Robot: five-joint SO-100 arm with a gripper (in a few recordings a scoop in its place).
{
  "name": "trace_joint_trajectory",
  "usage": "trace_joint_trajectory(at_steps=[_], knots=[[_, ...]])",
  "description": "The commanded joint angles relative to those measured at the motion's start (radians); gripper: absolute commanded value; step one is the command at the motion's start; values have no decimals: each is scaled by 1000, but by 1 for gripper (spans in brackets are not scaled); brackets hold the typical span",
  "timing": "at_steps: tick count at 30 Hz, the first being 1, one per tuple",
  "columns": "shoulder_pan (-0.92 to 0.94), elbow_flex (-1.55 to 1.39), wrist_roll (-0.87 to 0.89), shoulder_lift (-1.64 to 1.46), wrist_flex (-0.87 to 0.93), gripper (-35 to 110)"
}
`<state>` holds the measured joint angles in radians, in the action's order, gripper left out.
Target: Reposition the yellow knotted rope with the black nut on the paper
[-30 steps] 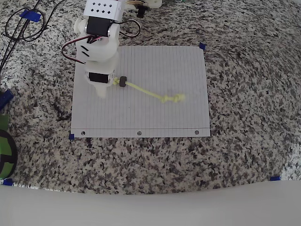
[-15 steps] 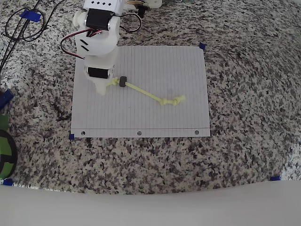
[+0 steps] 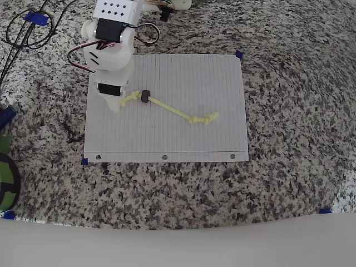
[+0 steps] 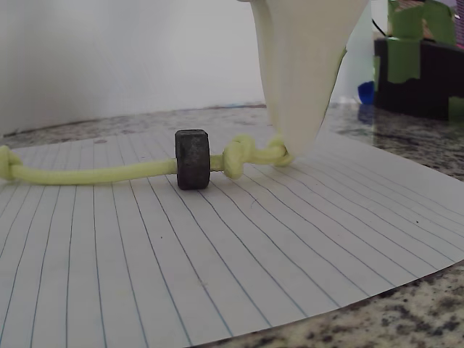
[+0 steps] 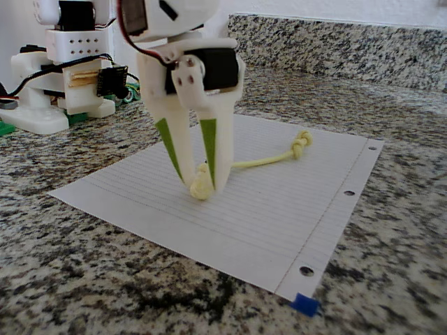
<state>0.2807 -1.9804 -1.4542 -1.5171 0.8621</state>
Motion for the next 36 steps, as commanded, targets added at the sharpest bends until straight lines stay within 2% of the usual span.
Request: trace_joint_trajectory(at_steps=[1, 16, 19, 22, 36], knots=[[3, 29, 6, 0, -20, 35], [-17, 29, 6, 26, -20, 34], [-18, 29, 6, 25, -17, 27], [-20, 29, 8, 21, -12, 9], [34, 26, 8, -100, 75, 0]])
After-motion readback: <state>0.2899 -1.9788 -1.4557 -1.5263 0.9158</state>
